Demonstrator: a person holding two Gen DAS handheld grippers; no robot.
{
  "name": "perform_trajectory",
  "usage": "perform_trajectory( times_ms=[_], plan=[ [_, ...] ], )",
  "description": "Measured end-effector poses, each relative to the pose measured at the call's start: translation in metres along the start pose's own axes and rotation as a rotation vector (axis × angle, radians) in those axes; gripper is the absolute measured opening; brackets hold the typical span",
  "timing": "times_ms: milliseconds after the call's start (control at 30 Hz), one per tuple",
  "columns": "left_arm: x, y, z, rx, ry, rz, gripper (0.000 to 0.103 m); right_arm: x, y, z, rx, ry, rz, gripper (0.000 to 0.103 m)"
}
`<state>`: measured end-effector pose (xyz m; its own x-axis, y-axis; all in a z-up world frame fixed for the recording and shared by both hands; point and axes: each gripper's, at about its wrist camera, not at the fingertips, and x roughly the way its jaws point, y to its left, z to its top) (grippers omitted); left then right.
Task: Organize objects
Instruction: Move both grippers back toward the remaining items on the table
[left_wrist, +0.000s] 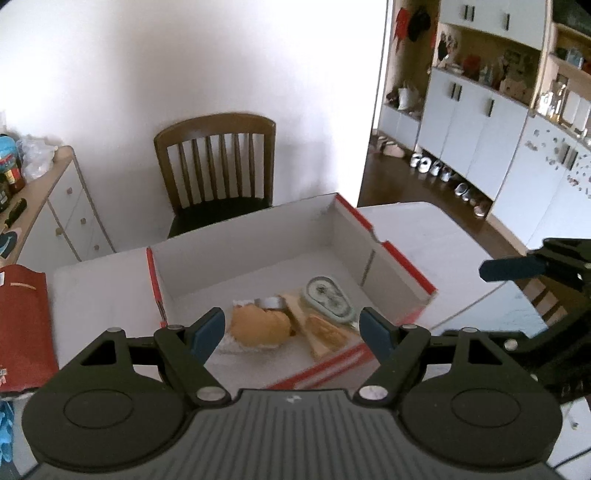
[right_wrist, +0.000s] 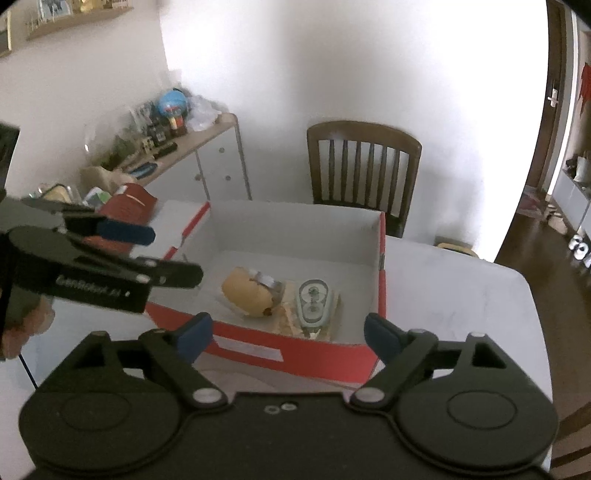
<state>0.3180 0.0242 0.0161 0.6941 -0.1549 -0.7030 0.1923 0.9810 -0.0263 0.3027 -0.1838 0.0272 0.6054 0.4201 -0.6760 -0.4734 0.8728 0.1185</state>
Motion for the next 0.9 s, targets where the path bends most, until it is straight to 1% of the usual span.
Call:
perform_trajectory(
  times_ms=[200, 267, 400, 500, 567, 600, 767, 900],
  plan=[
    [-0.029, -0.01, -0.023, -0.039, -0.034, -0.038, 0.08, -0.024, 0.003, -0.012, 0.009, -0.04, 0.033, 0.101],
    [-0.037, -0.012, -0.032, -0.056, -0.041, -0.044, 0.083, -0.032, 0.003, -0.018, 0.005, -0.05, 0.04, 0.102],
    [-0.048, -0.015, -0.052, -0.068, -0.054, -0.048, 0.085, -0.044, 0.006, -0.03, 0.009, -0.063, 0.052, 0.103],
    [-0.056, -0.014, -0.069, -0.088, -0.064, -0.05, 0.092, -0.051, 0.007, -0.042, 0.02, -0.068, 0.059, 0.103],
    [-0.06, -0.014, -0.079, -0.106, -0.068, -0.048, 0.102, -0.055, 0.009, -0.049, 0.019, -0.069, 0.055, 0.103],
    [-0.061, -0.014, -0.086, -0.115, -0.07, -0.049, 0.102, -0.057, 0.011, -0.054, 0.014, -0.07, 0.053, 0.103],
    [-0.064, -0.014, -0.123, -0.159, -0.033, -0.062, 0.102, -0.058, 0.023, -0.082, -0.012, -0.039, 0.048, 0.103],
    [-0.063, -0.016, -0.151, -0.176, -0.007, -0.041, 0.103, -0.056, 0.029, -0.104, -0.007, 0.002, 0.053, 0.103]
  ],
)
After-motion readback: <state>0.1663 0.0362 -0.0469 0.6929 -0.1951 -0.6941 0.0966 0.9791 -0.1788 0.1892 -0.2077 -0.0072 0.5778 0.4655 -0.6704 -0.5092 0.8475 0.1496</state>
